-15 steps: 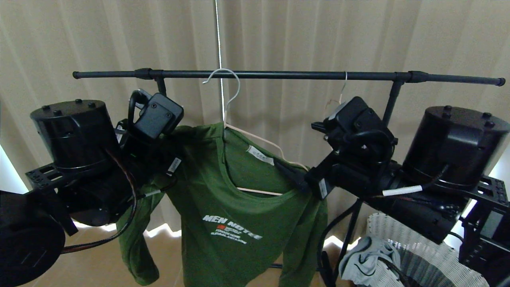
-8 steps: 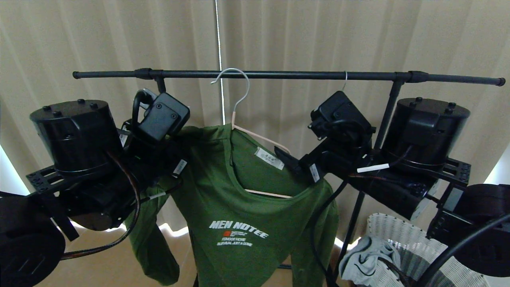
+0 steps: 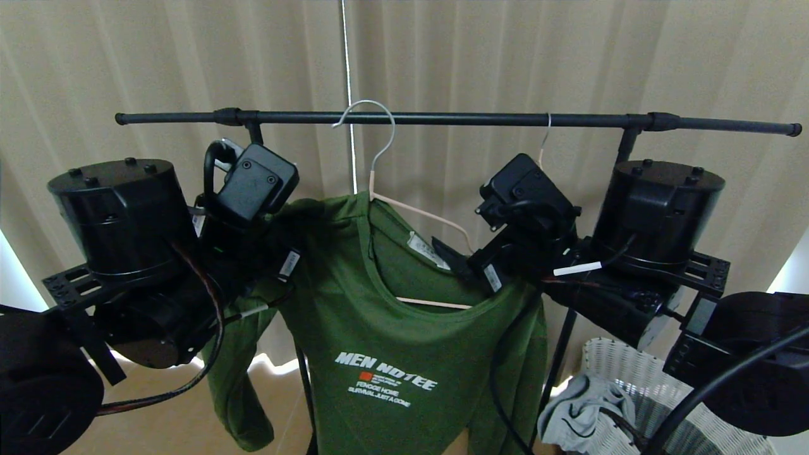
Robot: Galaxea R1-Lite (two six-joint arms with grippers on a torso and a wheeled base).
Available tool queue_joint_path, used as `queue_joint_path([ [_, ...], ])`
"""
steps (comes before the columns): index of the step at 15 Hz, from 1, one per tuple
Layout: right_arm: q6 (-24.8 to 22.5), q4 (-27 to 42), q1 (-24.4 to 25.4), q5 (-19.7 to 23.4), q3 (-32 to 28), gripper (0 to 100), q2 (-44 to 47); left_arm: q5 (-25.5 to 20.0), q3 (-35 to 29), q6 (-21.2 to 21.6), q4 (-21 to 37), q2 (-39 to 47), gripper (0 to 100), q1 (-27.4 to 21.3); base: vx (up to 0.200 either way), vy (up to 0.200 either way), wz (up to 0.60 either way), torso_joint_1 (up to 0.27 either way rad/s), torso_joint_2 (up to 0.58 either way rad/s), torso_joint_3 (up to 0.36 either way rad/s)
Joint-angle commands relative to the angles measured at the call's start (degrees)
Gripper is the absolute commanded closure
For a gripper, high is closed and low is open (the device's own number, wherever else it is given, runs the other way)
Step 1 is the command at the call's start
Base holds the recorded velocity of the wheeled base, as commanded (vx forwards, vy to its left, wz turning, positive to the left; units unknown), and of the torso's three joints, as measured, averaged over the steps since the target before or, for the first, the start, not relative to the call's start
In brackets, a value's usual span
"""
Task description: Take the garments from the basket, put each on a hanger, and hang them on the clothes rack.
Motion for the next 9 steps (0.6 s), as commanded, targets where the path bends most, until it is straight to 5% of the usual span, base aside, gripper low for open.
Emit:
queue_joint_path([
  [1, -0.1, 0.0, 0.2, 0.0, 0.1, 0, 0.3, 0.1, 0.0, 0.1, 0.0, 0.2, 100, -0.1, 0.0, 0.0, 0.0, 0.0, 0.0, 0.0],
  [7, -0.1, -0.5, 1.2, 0.1, 0.5, 0, 1.1, 0.2, 0.1, 0.0, 0.0, 0.2, 100, -1.2, 0.0, 0.0, 0.0, 0.0, 0.0, 0.0],
  [8, -0.1, -0.8, 1.2, 0.1, 0.6, 100, 1.4, 0.3, 0.1, 0.1, 0.0, 0.2, 100, -1.1, 0.0, 0.0, 0.0, 0.0, 0.0, 0.0],
  [9, -0.1, -0.8, 1.2, 0.1, 0.6, 100, 1.4, 0.3, 0.1, 0.1, 0.0, 0.2, 100, -1.1, 0.0, 0.0, 0.0, 0.0, 0.0, 0.0],
])
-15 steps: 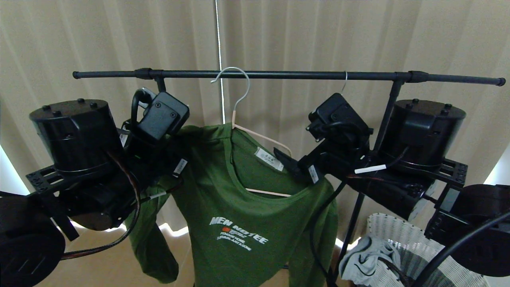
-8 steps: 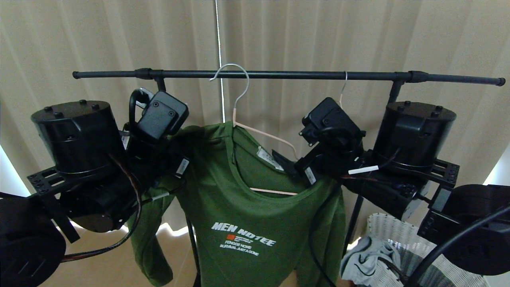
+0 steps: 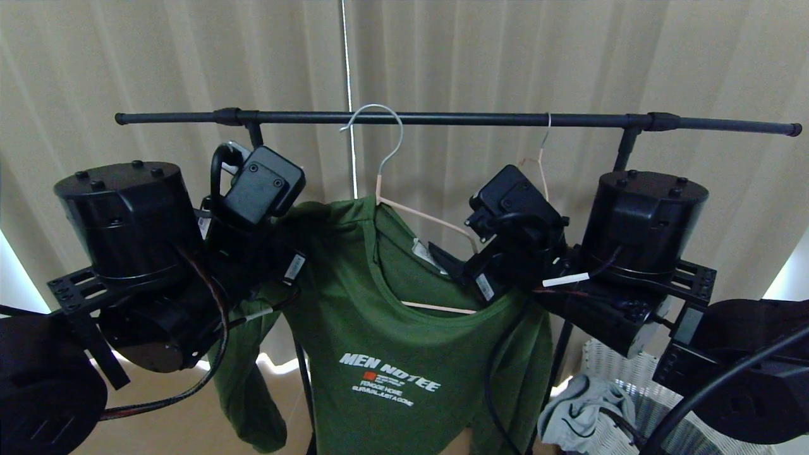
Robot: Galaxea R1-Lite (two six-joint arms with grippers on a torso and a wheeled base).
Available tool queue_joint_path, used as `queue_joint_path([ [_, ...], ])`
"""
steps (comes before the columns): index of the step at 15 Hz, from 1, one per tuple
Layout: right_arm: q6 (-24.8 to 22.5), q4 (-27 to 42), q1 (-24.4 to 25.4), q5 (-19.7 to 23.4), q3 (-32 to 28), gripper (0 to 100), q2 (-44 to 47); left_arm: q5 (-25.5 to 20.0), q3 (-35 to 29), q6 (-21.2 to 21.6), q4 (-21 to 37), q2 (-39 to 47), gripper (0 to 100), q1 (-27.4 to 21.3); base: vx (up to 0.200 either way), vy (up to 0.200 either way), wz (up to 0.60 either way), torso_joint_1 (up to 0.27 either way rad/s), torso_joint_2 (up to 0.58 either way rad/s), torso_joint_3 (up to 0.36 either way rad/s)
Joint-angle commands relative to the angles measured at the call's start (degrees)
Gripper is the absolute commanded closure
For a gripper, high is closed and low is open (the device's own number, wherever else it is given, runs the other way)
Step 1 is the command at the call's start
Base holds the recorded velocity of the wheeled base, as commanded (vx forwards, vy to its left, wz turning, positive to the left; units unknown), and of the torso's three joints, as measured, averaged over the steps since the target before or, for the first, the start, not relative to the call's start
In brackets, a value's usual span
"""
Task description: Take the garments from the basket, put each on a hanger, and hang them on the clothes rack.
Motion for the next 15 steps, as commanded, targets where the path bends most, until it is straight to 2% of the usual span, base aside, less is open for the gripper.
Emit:
queue_joint_path([
  [1, 0.0, 0.0, 0.2, 0.0, 0.1, 100, 0.3, 0.0, 0.0, 0.0, 0.0, 0.0, 100, -0.1, 0.0, 0.0, 0.0, 0.0, 0.0, 0.0],
  [15, 0.0, 0.0, 0.4, -0.2, 0.0, 100, -0.4, -0.6, 0.1, 0.0, 0.0, -0.1, 100, -0.4, 0.0, 0.0, 0.0, 0.0, 0.0, 0.0],
])
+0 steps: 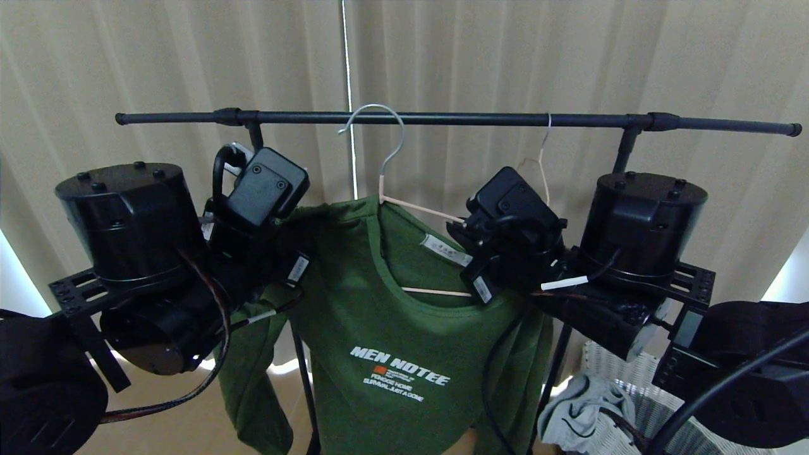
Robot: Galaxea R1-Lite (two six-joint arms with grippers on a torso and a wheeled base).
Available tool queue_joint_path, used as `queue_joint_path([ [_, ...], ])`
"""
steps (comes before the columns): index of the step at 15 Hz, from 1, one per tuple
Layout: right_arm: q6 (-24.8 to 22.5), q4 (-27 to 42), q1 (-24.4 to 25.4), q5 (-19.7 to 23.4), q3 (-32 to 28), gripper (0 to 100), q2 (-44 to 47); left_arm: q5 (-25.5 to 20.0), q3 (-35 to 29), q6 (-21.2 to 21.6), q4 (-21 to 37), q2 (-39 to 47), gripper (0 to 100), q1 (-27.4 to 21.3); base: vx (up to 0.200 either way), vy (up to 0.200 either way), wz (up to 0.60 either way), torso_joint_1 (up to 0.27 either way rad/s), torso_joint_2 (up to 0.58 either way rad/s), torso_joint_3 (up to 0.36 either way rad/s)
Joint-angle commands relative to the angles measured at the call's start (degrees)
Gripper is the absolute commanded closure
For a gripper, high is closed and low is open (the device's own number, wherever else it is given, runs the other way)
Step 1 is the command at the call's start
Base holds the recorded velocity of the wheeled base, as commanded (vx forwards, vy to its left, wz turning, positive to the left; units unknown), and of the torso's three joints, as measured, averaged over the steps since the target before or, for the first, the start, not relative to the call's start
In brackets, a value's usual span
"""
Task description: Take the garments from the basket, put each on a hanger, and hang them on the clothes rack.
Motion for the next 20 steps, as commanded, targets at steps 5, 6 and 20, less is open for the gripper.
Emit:
queue_joint_path([
  [5, 0.0, 0.4, -3.2, -1.2, 4.2, 100, -5.0, -0.7, 2.1, -0.8, -0.1, -1.3, 0, 0.1, 0.0, 0.0, 0.0, 0.0, 0.0, 0.0],
  [6, 0.0, 0.5, -4.9, -1.2, 5.5, 100, -6.5, -2.2, 3.5, -2.0, 0.0, -2.6, 0, -0.1, 0.0, 0.0, 0.0, 0.0, 0.0, 0.0],
  [20, 0.5, 0.0, -11.0, 5.5, 15.2, 100, -22.8, -11.1, 13.5, -7.6, -0.3, -0.7, 0, 4.2, 0.0, 0.0, 0.0, 0.0, 0.0, 0.0],
])
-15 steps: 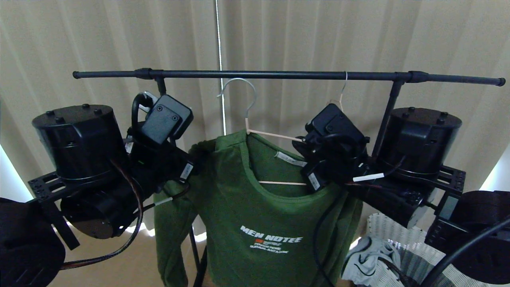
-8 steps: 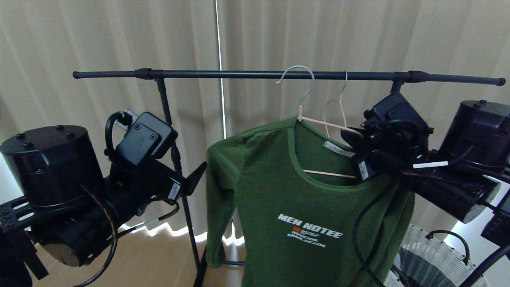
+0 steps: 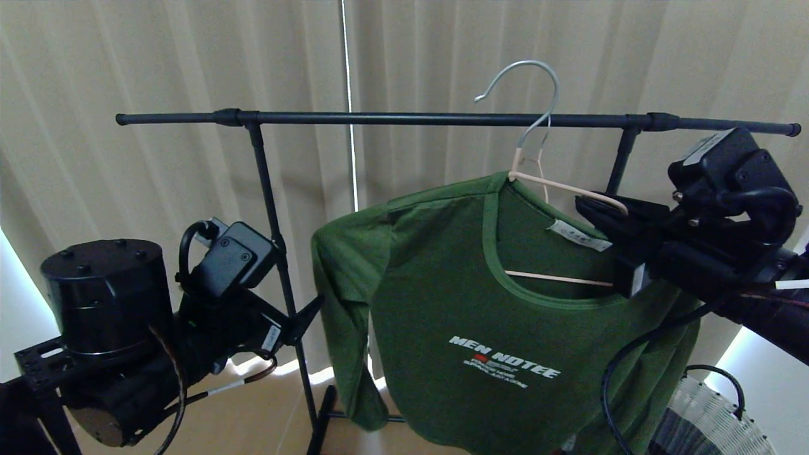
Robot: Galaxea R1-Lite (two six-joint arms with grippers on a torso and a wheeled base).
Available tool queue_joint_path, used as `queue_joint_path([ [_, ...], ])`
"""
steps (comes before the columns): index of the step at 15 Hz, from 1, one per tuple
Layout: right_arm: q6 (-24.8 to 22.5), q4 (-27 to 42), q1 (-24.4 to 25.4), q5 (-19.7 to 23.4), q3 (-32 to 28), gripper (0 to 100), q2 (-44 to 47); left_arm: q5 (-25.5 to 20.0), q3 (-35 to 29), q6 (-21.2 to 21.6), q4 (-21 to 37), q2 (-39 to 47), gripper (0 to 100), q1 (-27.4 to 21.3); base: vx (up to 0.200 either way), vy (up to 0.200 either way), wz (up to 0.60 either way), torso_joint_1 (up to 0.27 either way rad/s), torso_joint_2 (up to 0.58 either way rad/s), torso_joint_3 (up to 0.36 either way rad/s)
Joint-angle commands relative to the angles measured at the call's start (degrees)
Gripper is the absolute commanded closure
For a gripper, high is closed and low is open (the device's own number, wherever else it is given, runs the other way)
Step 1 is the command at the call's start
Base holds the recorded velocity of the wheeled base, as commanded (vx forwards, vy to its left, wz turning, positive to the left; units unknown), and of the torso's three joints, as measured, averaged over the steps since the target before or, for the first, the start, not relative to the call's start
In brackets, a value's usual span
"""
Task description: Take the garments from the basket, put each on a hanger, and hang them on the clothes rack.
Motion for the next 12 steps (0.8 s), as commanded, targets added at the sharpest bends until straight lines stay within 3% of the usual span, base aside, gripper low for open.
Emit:
queue_joint_path([
  [1, 0.1, 0.0, 1.1, 0.6, 0.3, 100, -2.1, -0.2, -0.5, -0.1, -1.1, 3.4, 0, 0.4, 0.0, 0.0, 0.0, 0.0, 0.0, 0.0],
  [2, 0.1, 0.0, 1.5, 0.6, 0.4, 100, -2.4, -1.0, -0.4, -0.2, -3.3, 4.9, 0, 0.5, 0.0, 0.0, 0.0, 0.0, 0.0, 0.0],
  [3, 0.1, 0.0, 1.5, 0.6, 0.4, 100, -2.4, -1.5, -0.1, -0.1, -5.3, 5.6, 100, 0.5, 0.0, 0.0, 0.0, 0.0, 0.0, 0.0],
  [7, 1.2, 0.0, 1.4, 0.6, 0.5, 100, -2.4, -1.0, 0.5, 0.4, -6.4, 5.4, 100, 1.6, 0.0, 0.0, 0.0, 0.0, 0.0, 0.0],
  [12, 3.4, 0.3, -3.6, 0.6, 0.4, 100, -2.2, -1.2, 5.2, 0.6, -7.1, 1.2, 100, 9.7, 0.0, 0.0, 0.0, 0.0, 0.0, 0.0],
])
